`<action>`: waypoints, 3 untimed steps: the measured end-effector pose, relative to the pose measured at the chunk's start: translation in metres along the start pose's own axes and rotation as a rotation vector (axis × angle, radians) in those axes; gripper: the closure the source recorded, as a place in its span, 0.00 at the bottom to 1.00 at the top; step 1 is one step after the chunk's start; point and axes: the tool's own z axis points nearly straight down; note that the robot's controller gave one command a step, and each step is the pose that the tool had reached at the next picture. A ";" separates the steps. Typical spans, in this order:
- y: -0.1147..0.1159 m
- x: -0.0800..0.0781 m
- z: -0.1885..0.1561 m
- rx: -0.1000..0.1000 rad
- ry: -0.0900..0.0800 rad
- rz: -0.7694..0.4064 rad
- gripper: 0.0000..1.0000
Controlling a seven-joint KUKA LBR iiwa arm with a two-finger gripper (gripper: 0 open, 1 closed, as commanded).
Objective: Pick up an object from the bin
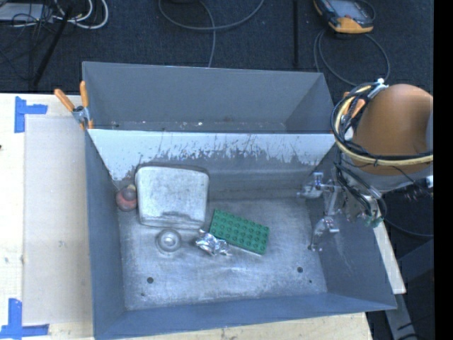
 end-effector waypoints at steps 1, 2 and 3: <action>0.036 -0.017 0.087 -0.003 0.005 -0.099 0.00; 0.110 -0.022 0.121 0.000 -0.011 -0.160 0.00; 0.109 -0.022 0.119 0.000 -0.011 -0.158 1.00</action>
Offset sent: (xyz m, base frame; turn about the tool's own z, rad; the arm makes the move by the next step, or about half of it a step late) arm 0.0178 0.0335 -0.0822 -0.0974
